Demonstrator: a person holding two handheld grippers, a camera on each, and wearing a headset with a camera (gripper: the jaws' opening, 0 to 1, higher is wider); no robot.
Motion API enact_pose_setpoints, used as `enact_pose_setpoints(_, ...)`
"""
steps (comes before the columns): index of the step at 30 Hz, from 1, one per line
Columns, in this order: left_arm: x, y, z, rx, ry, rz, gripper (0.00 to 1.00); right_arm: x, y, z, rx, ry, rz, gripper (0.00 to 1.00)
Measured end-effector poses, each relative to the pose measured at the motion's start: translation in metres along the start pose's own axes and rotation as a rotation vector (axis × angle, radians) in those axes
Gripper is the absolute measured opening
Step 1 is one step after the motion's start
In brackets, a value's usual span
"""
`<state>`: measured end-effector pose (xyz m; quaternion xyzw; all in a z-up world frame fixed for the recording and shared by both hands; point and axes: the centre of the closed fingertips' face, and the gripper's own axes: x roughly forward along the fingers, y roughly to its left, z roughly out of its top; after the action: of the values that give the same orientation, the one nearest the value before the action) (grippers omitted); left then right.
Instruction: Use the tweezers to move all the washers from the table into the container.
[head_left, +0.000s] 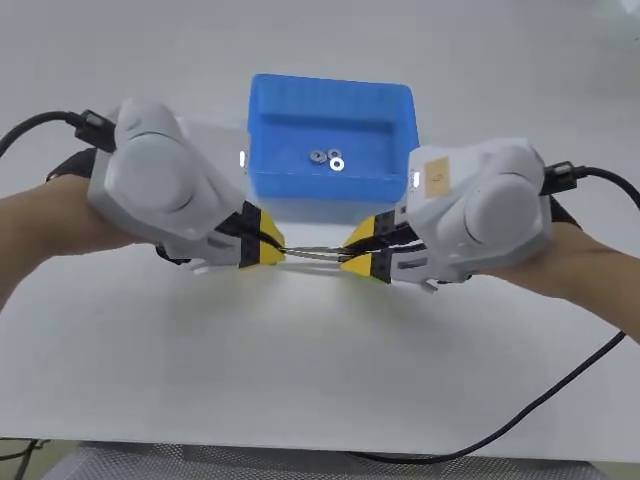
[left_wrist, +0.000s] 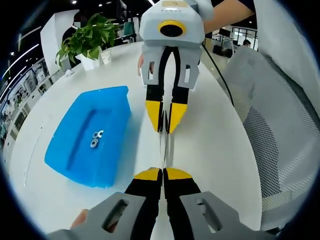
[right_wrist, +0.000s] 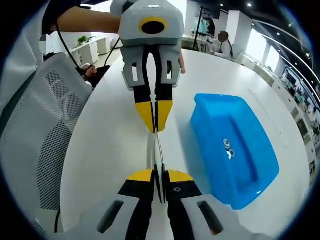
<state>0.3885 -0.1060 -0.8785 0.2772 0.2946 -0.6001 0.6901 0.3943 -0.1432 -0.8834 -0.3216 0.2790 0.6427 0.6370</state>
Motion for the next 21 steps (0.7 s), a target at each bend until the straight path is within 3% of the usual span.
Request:
enact_pose_setpoints(8, 0.0063, 0.0, -0.0064, -0.012, 0.027, -0.008, 0.06, 0.0022, 0.0014, -0.0019, 0.01, 0.003, 0.009, 0.1)
enact_pose_setpoints(18, 0.0046, -0.0013, -0.0026, -0.067, 0.008, -0.015, 0.1, 0.0042, -0.0022, -0.0065, 0.038, 0.019, 0.005, 0.12)
enact_pose_setpoints(21, 0.0053, 0.001, -0.0026, -0.059, 0.016, -0.001, 0.11, 0.0038, -0.0022, -0.0062, 0.041, 0.02, 0.007, 0.12)
